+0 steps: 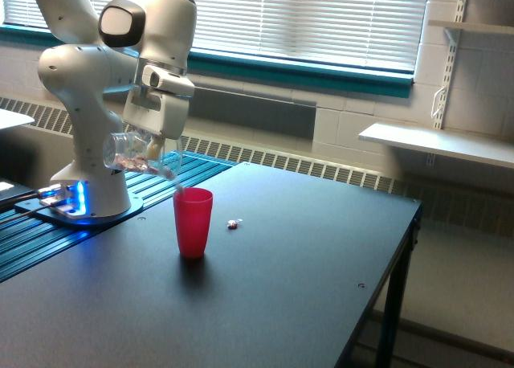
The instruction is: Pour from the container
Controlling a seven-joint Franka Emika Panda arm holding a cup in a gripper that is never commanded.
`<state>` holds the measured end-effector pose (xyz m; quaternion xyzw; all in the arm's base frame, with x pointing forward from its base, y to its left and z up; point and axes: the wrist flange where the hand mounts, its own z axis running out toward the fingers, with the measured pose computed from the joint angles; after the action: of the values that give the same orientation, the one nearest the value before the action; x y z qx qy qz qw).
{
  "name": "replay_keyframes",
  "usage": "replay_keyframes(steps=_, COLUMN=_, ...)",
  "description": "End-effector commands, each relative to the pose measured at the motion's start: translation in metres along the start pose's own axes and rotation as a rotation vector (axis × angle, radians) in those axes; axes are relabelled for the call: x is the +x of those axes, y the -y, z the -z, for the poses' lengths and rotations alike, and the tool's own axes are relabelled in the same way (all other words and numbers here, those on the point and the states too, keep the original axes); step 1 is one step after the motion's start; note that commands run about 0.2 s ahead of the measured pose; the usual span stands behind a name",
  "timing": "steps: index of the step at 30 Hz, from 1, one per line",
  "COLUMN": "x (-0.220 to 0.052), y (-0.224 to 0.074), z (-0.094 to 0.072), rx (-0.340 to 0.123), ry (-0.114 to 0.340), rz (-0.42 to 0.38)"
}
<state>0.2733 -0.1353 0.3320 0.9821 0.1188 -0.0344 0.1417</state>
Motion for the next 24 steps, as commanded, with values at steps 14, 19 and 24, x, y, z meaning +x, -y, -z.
replay_keyframes(steps=14, x=0.008, y=0.017, z=-0.007, rx=0.007, ry=0.017, rz=-0.049)
replay_keyframes(steps=19, x=0.010, y=0.020, z=-0.007, rx=0.004, ry=0.017, rz=-0.048)
replay_keyframes(steps=24, x=0.012, y=0.023, z=-0.006, rx=0.013, ry=0.012, rz=-0.060)
